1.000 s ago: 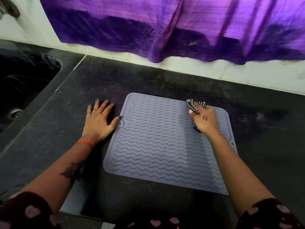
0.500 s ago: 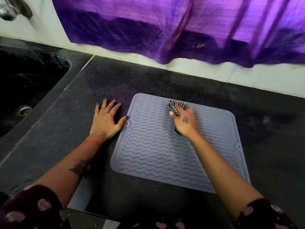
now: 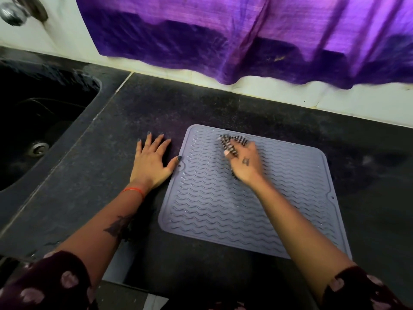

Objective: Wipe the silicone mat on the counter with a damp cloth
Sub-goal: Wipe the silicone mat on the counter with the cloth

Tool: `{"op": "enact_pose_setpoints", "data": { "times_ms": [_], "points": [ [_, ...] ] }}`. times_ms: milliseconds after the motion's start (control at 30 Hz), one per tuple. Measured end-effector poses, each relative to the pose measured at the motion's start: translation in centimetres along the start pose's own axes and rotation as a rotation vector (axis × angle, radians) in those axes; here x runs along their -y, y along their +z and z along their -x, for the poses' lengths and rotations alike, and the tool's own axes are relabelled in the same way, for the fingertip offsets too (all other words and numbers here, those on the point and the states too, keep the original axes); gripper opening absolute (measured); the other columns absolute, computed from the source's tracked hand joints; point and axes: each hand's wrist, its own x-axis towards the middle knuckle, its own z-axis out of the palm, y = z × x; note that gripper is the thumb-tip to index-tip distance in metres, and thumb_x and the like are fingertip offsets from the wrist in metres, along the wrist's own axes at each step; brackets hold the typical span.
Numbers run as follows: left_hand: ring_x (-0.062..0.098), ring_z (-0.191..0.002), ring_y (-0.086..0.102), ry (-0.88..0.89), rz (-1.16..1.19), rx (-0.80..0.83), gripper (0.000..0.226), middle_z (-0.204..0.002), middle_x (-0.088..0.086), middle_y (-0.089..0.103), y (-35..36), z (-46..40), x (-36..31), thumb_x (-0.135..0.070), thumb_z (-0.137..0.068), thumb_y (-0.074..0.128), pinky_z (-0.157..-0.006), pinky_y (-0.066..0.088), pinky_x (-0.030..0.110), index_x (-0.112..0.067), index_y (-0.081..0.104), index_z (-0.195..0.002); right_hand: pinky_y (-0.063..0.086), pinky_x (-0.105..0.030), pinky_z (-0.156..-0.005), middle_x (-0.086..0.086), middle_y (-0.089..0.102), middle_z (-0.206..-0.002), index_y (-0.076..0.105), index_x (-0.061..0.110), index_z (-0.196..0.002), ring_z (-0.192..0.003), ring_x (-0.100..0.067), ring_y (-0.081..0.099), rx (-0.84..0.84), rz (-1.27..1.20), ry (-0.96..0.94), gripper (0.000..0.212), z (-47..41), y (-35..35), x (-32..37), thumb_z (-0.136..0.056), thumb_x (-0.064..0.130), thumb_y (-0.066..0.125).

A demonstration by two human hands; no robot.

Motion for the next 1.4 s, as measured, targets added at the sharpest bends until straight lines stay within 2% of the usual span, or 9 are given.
{"op": "enact_pose_setpoints", "data": {
  "times_ms": [233,500,600,733,833,933,1133,1300,1400],
  "points": [
    [0.028,-0.144,0.008,0.002,0.004,0.026,0.084,-0.151,0.006,0.031,0.0,-0.1,-0.1,-0.069,-0.078,0.017,-0.117,0.0,0.047,-0.019,0.039,-0.141,0.044,-0.035,-0.081,-0.02,0.026,-0.134,0.023,0.014,-0.144,-0.119,-0.032,0.034,-0.107,0.356,0.142,0.06,1.3,1.3,1.5,-0.093,0.033,0.048],
    [0.029,-0.144,0.008,0.013,-0.004,0.013,0.083,-0.15,0.007,0.033,0.1,-0.1,0.1,-0.067,-0.078,0.017,-0.117,0.0,0.046,-0.016,0.04,-0.14,0.041,-0.031,-0.087,-0.013,0.037,-0.13,0.034,0.031,-0.142,-0.111,-0.03,0.048,-0.018,0.022,0.039,0.048,-1.3,0.6,2.4,-0.095,0.04,0.044],
    [0.028,-0.144,0.006,0.013,0.004,0.02,0.084,-0.152,0.006,0.03,0.2,-0.1,0.1,-0.068,-0.078,0.016,-0.117,-0.002,0.046,-0.017,0.038,-0.141,0.043,-0.035,-0.087,-0.016,0.033,-0.133,0.032,0.024,-0.142,-0.113,-0.031,0.045,-0.143,0.176,0.179,0.05,-1.5,0.5,1.8,-0.095,0.037,0.044],
    [0.028,-0.145,0.004,0.009,0.014,0.024,0.084,-0.153,0.006,0.028,0.1,0.0,0.0,-0.068,-0.078,0.015,-0.117,-0.003,0.045,-0.018,0.036,-0.142,0.042,-0.039,-0.09,-0.022,0.027,-0.136,0.03,0.016,-0.141,-0.12,-0.035,0.037,-0.077,0.348,0.044,0.053,-1.0,2.4,3.7,-0.093,0.032,0.046],
    [0.028,-0.145,0.005,0.011,0.009,0.018,0.084,-0.152,0.005,0.029,0.0,0.0,0.0,-0.068,-0.078,0.014,-0.117,-0.002,0.046,-0.018,0.036,-0.142,0.04,-0.037,-0.096,-0.019,0.029,-0.138,0.032,0.021,-0.142,-0.121,-0.035,0.041,0.025,0.267,-0.106,0.05,-1.6,2.2,4.7,-0.095,0.037,0.043],
    [0.028,-0.145,0.006,0.01,0.016,0.015,0.082,-0.152,0.005,0.03,0.1,0.0,0.1,-0.067,-0.079,0.016,-0.117,-0.001,0.046,-0.019,0.037,-0.141,0.04,-0.035,-0.093,-0.015,0.038,-0.132,0.037,0.028,-0.14,-0.117,-0.033,0.046,-0.011,0.064,-0.011,0.046,-2.7,0.9,4.0,-0.096,0.038,0.044],
    [0.029,-0.144,0.007,0.003,0.001,0.008,0.078,-0.152,0.006,0.03,0.4,-0.1,0.1,-0.064,-0.081,0.02,-0.117,-0.001,0.045,-0.019,0.038,-0.141,0.041,-0.039,-0.091,-0.019,0.028,-0.137,0.032,0.019,-0.141,-0.122,-0.033,0.032,-0.127,0.328,0.004,0.052,-1.8,3.0,4.3,-0.092,0.029,0.048],
    [0.028,-0.144,0.008,-0.004,0.0,0.003,0.079,-0.151,0.006,0.031,0.2,0.0,0.0,-0.065,-0.08,0.019,-0.117,0.0,0.044,-0.019,0.038,-0.141,0.041,-0.033,-0.091,-0.012,0.04,-0.132,0.043,0.028,-0.137,-0.116,-0.03,0.045,0.001,0.062,-0.102,0.045,-3.2,2.2,3.7,-0.093,0.037,0.05],
    [0.028,-0.144,0.008,-0.008,0.009,-0.002,0.079,-0.151,0.006,0.031,0.2,0.0,0.0,-0.065,-0.08,0.019,-0.117,-0.001,0.044,-0.019,0.038,-0.141,0.038,-0.029,-0.083,-0.011,0.048,-0.125,0.049,0.029,-0.133,-0.111,-0.029,0.05,-0.108,-0.109,0.019,0.041,-4.6,1.2,2.8,-0.093,0.039,0.05]
  ]
}}
